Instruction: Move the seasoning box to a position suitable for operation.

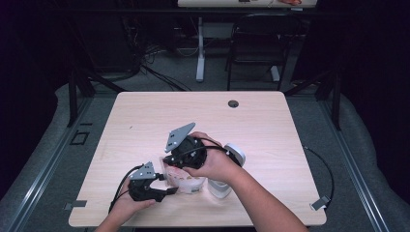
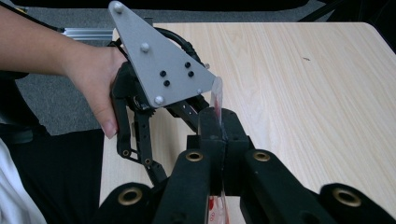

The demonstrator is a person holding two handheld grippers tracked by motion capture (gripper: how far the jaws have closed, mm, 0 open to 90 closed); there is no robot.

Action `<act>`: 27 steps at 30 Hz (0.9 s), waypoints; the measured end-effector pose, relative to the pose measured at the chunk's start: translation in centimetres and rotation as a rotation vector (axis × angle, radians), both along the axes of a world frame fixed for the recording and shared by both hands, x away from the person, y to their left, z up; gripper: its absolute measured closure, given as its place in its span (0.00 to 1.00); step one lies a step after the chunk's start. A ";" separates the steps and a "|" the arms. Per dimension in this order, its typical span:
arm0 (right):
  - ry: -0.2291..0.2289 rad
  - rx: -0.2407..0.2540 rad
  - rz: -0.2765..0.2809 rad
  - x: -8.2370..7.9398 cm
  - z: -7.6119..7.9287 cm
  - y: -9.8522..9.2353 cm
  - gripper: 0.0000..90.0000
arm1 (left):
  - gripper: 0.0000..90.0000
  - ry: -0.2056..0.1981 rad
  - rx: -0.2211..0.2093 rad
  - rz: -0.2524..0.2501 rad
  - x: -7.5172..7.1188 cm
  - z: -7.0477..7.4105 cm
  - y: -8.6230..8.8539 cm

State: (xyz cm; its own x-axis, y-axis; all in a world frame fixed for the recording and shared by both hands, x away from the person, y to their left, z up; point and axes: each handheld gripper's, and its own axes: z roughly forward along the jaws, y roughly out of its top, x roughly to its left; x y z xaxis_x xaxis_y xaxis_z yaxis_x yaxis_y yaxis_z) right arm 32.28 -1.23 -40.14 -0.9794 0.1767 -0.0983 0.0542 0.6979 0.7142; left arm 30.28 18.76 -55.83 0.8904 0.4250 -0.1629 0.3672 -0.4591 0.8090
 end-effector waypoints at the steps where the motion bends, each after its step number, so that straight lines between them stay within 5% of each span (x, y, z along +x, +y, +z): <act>1: 0.000 0.000 0.000 0.0 0.0 0.0 1.00 | 0.46 0.000 0.000 0.000 0.0 0.0 0.0; 19: 0.001 -0.007 0.010 -0.1 -0.1 -0.1 1.00 | 0.44 -0.052 -0.027 -0.057 0.4 -1.1 -1.0; 27: 0.000 -0.005 0.018 -0.3 -0.2 0.1 1.00 | 0.40 -0.032 -0.052 -0.086 0.8 -1.7 -1.4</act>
State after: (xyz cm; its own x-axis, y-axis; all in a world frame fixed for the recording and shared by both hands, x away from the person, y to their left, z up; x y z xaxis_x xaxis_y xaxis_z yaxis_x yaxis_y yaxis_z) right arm 32.00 -1.14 -40.34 -0.9824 0.1581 -0.0992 0.0412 0.7023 0.7107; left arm 31.12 17.35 -57.55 0.9284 0.3384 -0.1535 0.3016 -0.4449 0.8433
